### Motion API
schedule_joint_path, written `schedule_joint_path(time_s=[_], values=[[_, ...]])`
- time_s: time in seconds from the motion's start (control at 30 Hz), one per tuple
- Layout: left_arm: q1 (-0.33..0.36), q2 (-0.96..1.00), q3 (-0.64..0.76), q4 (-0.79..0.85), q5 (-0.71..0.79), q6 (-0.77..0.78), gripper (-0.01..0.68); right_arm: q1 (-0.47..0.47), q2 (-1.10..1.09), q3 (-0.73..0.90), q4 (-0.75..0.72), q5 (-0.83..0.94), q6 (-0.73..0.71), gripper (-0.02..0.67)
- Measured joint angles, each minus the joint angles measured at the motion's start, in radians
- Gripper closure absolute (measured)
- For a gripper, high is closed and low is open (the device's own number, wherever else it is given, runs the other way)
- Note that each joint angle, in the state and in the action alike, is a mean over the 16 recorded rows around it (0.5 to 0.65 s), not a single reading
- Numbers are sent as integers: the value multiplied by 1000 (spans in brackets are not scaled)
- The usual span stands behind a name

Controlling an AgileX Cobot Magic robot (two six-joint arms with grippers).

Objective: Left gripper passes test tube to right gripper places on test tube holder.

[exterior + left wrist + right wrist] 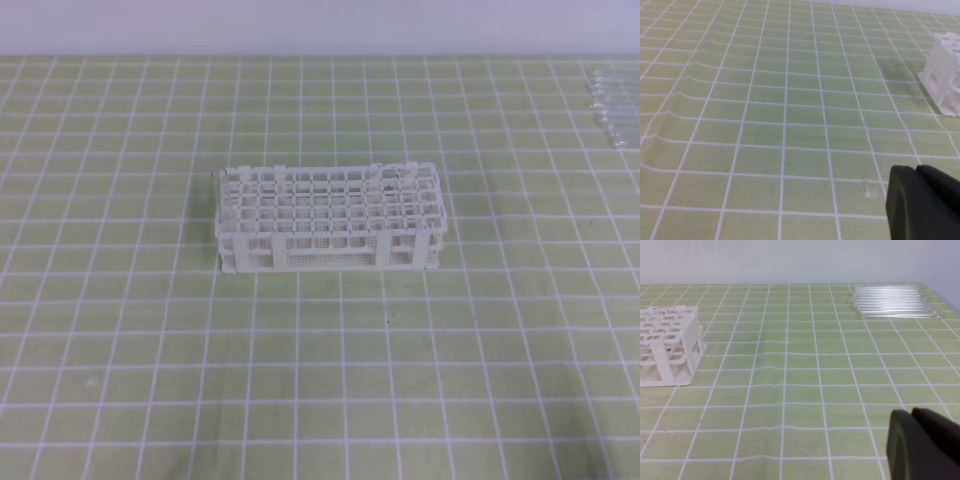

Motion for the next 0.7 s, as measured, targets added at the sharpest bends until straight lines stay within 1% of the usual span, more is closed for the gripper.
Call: schedule_joint_path(time_s=[0.7], values=[[0,4,-3,0,1,0,675,0,1,0,0,-1,0,665]])
